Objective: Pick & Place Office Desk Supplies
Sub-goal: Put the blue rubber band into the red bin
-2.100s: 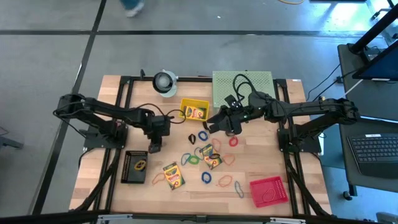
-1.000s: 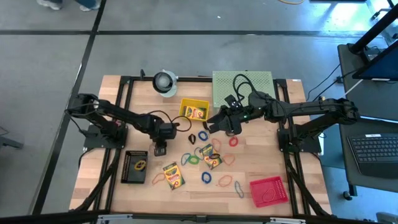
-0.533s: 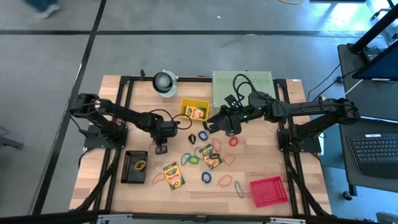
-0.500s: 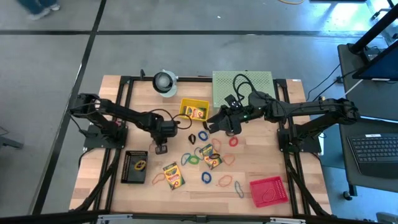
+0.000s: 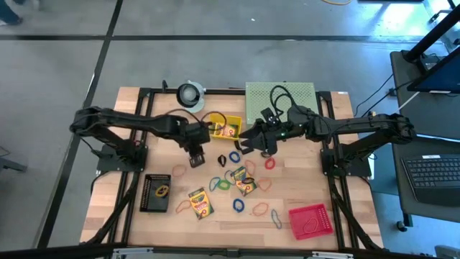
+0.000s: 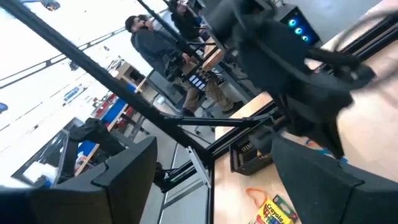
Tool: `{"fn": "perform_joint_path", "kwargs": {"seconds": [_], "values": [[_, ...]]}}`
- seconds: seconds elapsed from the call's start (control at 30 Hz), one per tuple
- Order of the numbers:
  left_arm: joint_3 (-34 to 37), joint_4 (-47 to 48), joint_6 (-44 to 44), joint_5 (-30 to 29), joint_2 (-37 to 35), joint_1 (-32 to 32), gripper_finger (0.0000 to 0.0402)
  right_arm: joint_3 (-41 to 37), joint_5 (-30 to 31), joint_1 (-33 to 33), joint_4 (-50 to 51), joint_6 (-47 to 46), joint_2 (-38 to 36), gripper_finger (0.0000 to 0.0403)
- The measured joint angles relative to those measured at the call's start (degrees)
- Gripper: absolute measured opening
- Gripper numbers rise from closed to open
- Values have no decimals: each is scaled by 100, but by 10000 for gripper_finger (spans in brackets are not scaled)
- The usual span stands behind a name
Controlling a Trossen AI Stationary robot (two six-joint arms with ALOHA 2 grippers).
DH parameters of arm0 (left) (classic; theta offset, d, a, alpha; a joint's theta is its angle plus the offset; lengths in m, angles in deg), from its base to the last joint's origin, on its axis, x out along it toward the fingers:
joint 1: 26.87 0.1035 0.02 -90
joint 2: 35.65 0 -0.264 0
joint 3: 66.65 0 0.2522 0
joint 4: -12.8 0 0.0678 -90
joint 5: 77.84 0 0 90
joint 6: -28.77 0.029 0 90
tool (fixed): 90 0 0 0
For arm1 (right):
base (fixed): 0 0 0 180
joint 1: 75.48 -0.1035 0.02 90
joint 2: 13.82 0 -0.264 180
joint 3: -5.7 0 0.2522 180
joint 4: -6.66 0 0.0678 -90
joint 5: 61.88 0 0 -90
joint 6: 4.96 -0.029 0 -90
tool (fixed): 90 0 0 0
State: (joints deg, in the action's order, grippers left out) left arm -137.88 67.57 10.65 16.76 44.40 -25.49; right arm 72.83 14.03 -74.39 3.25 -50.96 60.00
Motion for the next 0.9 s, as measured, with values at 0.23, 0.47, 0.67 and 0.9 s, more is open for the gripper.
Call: {"fn": "perform_joint_path", "kwargs": {"seconds": [0.23, 0.47, 0.67, 0.9], "values": [[-23, -135, -439, -108, -1062, 280, 1, 2, 329, 42, -307, 248, 0, 318], [-28, -1624, -666, -121, -1915, 567, 1, 0, 829, 171, -617, 592, 0, 318], [-28, -2405, -767, -9, -2121, 725, 1, 0, 1876, 277, -1129, -50, 0, 318], [-31, -3075, -867, 60, -2079, 742, 1, 0, 1910, 249, -1159, -362, 0, 318]]}}
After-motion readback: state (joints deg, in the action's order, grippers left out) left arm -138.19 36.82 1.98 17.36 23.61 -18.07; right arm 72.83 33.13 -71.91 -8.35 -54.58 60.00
